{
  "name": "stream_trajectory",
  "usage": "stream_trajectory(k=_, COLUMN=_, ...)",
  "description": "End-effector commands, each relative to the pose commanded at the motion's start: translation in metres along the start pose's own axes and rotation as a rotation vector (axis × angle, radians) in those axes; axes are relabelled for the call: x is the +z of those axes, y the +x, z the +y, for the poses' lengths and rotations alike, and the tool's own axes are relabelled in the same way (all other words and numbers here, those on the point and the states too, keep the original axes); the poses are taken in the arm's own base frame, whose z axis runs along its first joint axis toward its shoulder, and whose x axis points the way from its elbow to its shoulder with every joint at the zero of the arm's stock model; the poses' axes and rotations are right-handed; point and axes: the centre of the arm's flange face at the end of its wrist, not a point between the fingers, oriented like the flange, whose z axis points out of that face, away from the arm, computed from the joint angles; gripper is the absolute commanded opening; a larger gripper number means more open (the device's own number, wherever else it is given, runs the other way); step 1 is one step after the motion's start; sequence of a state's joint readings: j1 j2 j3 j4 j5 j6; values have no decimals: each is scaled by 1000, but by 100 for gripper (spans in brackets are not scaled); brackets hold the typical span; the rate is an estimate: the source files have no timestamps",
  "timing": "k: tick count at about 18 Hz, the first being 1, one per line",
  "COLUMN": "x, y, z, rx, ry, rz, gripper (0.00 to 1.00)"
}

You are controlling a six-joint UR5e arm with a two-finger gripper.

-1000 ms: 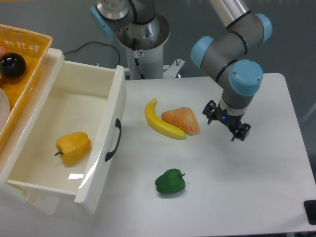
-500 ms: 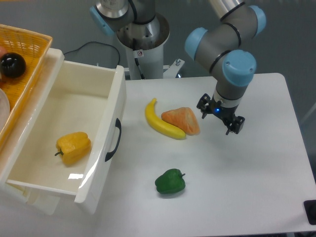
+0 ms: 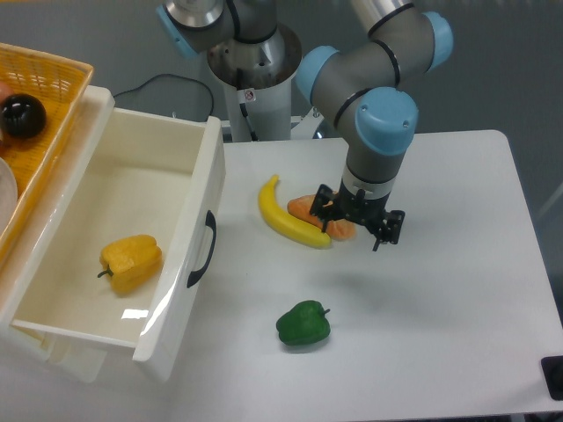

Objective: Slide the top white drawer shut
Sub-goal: 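Move the gripper over the table toward the open white drawer's front, then lower the gripper against the drawer front beside its black handle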

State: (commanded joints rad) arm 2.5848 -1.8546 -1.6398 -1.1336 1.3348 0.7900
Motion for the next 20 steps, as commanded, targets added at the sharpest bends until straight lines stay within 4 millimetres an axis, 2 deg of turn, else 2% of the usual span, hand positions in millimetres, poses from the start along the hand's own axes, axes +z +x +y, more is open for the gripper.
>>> stream_trajectory(k=2, x=0, y=7, z=-6, rx=1, ry=46, rz=48, gripper=68)
stream_trajectory(k=4, x=-8, y=24, z=-12, rx=3, ry=98, rz=90, gripper=63)
stream_trajectory(k=5, x=-11, y=30, z=-16, rx=3, ry=118, rz=106, gripper=57)
stream_trajectory(k=8, x=-9, y=51, z=-28, rx=31, ry=155, rz=158, gripper=44)
stream_trajectory(k=10, x=-6, y=70, z=-38, rx=55, ry=152, rz=173, gripper=43)
stream_trajectory(k=14, x=11, y=74, z=-33, rx=17, ry=98, rz=199, gripper=43)
stream_trajectory(k=18, x=7, y=74, z=-28, rx=-9, ry=64, rz=230, gripper=43)
stream_trajectory(k=20, x=1, y=79, z=-31, rx=-11, ry=57, rz=246, gripper=37)
